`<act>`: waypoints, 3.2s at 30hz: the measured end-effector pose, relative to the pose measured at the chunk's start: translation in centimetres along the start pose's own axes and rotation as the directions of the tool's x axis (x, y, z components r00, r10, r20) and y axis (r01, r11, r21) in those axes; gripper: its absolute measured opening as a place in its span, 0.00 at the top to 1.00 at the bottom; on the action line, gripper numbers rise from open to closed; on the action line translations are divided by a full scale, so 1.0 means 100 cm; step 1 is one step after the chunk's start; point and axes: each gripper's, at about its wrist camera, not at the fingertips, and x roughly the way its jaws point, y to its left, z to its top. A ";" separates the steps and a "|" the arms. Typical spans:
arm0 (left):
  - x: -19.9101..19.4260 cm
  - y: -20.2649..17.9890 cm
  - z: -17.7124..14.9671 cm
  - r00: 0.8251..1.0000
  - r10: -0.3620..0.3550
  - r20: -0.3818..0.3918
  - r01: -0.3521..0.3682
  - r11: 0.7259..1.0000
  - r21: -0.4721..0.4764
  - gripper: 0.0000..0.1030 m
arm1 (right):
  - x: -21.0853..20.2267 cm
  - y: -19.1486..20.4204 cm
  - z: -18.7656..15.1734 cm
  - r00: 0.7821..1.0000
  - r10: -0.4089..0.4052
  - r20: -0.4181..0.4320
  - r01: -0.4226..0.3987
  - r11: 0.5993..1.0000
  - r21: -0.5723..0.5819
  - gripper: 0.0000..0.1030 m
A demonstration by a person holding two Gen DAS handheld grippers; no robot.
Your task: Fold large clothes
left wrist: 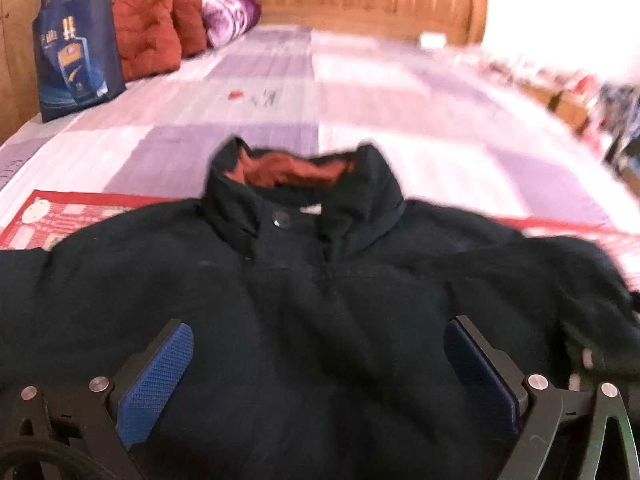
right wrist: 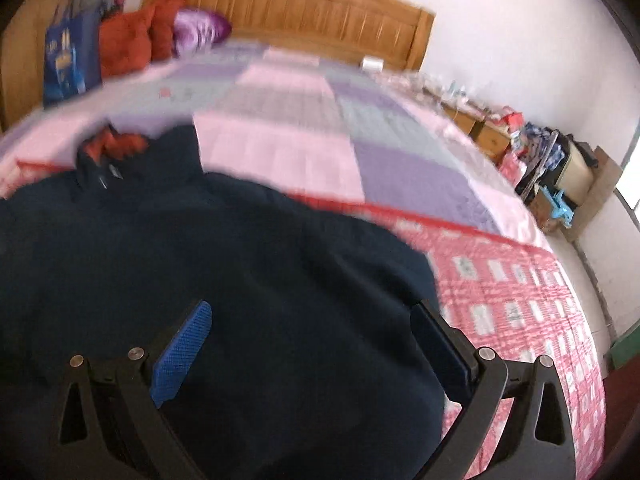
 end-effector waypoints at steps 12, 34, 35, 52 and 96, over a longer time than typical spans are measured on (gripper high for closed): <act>0.050 0.109 -0.026 0.968 0.196 -0.157 -0.202 0.979 -0.029 0.00 | 0.049 -0.024 -0.036 0.990 0.143 -0.011 -0.142 0.989 0.037 0.00; 0.066 0.081 0.006 0.966 0.166 -0.199 -0.157 0.986 0.058 0.00 | 0.080 -0.136 -0.034 0.950 0.238 -0.201 -0.168 0.935 0.314 0.01; 0.065 0.092 0.003 0.964 0.154 -0.215 -0.151 0.988 0.033 0.00 | 0.076 -0.133 -0.036 0.955 0.224 -0.193 -0.162 0.943 0.290 0.01; -0.008 0.008 -0.058 0.990 0.047 -0.134 -0.024 0.985 0.168 0.00 | 0.008 -0.084 -0.073 0.993 0.091 -0.077 -0.081 0.989 0.126 0.06; -0.138 0.555 -0.181 0.903 0.341 -0.261 -0.421 0.576 -0.701 0.00 | -0.001 0.165 -0.051 0.993 -0.015 0.114 0.030 0.991 -0.133 0.05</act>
